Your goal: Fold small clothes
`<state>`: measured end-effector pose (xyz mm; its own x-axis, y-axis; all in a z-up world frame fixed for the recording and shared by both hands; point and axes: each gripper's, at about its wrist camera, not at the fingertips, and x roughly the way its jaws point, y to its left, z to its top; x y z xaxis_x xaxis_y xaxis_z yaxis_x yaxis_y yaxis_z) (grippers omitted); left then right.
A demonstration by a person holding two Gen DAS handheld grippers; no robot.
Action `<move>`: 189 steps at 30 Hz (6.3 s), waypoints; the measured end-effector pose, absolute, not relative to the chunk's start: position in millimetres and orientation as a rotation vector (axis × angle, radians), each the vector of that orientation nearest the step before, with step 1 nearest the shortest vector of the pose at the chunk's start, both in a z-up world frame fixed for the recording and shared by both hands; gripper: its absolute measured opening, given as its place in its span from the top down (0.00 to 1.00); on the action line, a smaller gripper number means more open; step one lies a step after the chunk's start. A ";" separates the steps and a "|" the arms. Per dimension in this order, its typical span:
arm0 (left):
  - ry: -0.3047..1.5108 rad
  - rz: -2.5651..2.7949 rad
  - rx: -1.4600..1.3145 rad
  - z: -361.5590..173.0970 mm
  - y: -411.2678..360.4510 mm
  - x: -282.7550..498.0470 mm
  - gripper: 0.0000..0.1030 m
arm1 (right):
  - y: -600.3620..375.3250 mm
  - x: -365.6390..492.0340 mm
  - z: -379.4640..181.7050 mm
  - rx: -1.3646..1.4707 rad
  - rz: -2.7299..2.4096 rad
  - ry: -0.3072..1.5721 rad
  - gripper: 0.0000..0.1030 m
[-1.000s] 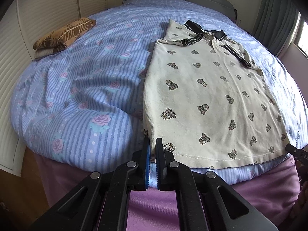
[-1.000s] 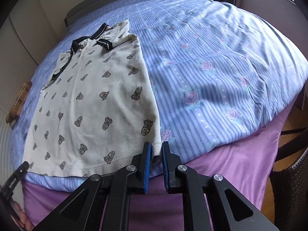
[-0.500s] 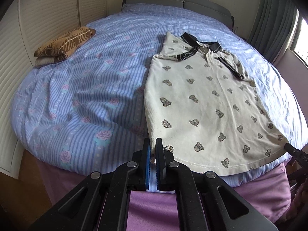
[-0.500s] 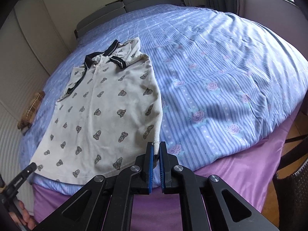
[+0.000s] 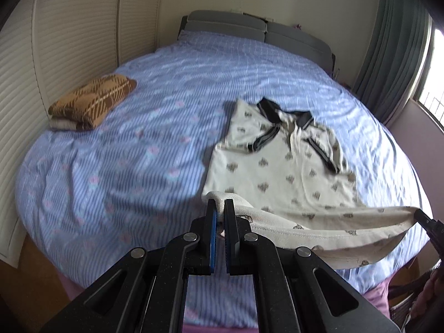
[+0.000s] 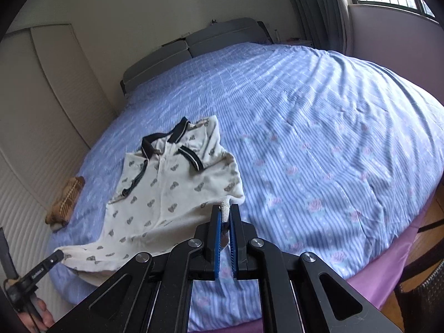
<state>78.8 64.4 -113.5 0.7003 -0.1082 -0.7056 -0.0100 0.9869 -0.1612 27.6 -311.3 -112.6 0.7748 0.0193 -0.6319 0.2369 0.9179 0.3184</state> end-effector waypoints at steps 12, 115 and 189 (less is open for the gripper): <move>0.640 -0.062 -0.196 -59.9 60.2 170.1 0.93 | -313.5 100.8 -70.0 0.417 -0.089 0.557 0.94; 0.831 -0.099 0.051 -187.3 5.4 492.6 0.49 | -279.3 413.2 -178.3 0.151 -0.151 0.800 0.49; 0.854 -0.191 0.028 -204.4 -1.6 478.5 0.49 | -249.9 438.2 -201.4 0.009 -0.077 0.882 0.49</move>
<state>478.5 -1.6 -204.4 0.6407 -0.1561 -0.7518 0.1785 0.9826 -0.0519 438.2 -249.9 -201.4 0.6329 -0.0635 -0.7717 0.0706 0.9972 -0.0242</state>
